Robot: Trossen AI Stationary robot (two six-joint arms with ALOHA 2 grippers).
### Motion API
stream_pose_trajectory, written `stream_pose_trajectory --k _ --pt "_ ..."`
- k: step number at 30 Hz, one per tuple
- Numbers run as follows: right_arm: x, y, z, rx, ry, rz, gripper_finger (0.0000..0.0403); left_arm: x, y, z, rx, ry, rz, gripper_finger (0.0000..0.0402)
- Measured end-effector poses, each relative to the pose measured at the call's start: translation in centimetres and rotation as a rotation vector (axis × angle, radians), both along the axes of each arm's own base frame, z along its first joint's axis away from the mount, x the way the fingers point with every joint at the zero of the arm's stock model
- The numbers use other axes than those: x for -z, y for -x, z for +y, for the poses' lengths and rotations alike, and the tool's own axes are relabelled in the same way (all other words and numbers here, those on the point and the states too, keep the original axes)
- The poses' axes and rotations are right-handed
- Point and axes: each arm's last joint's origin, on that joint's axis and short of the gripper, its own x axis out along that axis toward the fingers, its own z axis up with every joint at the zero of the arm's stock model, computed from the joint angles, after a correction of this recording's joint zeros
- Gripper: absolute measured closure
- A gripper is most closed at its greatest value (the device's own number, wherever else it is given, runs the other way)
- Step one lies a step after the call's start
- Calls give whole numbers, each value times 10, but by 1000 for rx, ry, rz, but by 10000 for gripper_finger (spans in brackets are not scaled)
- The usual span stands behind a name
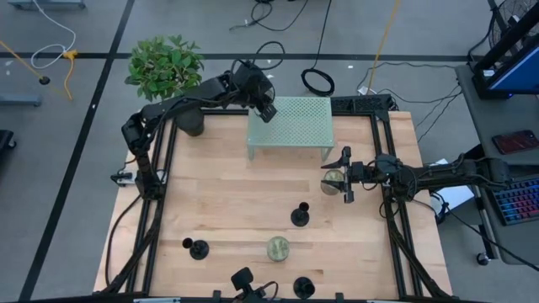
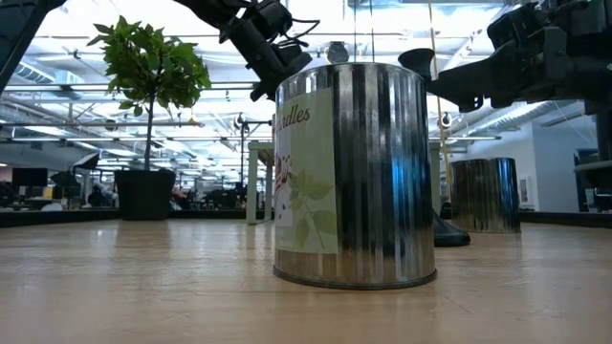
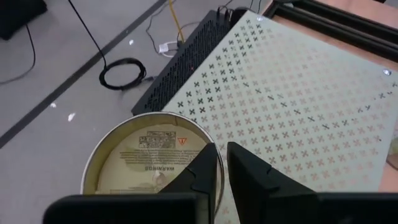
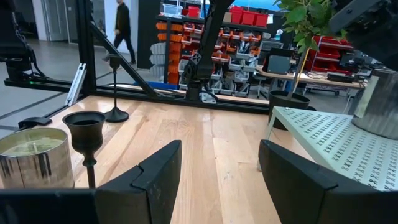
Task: Pick & Place candle stick holders
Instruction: Put the top left silver scented candle on the shelf, then put the top silver scented candle on the shelf aligned with the other silver scented candle
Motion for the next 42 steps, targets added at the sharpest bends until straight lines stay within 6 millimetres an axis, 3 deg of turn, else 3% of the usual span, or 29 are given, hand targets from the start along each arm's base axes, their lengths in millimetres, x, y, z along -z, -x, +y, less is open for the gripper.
stream_pose_trajectory --k 10,16,23,29,33,37,42 --pt "0 0 0 2 15 1 193 -4 0 -3 29 -32 5 362" --pt "4 0 0 3 -15 38 193 -35 13 -26 94 -102 -26 362" --pt "11 0 1 -9 -36 111 193 -84 47 -79 197 -152 -65 363" --pt "11 -1 8 -50 -22 112 193 -108 83 -131 320 -135 -29 394" --pt "11 -1 11 -52 -21 113 193 -114 108 -165 379 -70 32 392" --pt "11 -1 13 -12 -59 114 193 -112 131 -196 425 -123 52 397" --pt "11 -1 15 -18 -68 107 193 -77 159 -223 405 -193 76 392"
